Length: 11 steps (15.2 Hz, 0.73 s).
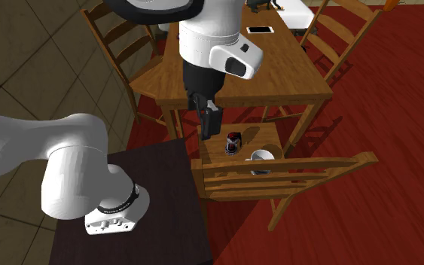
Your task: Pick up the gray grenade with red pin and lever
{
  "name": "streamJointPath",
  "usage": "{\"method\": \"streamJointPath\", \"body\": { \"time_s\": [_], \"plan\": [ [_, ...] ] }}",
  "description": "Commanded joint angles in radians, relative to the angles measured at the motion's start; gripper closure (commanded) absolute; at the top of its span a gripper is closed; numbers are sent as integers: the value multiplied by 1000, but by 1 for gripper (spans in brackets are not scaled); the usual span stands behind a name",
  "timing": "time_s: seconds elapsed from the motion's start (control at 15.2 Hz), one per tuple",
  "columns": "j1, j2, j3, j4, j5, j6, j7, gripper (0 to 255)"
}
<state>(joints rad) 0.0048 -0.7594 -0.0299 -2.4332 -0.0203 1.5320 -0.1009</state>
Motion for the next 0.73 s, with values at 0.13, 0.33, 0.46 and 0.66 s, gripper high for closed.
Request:
{"method": "streamJointPath", "body": {
  "time_s": [0.13,0.33,0.46,0.66],
  "plan": [
    [11,36,23,-29,10,66,21,0],
    [28,102,58,-62,24,166,52,0],
    [38,154,81,-77,30,233,73,0],
    [51,242,115,-89,36,333,106,0]
  ]
}}
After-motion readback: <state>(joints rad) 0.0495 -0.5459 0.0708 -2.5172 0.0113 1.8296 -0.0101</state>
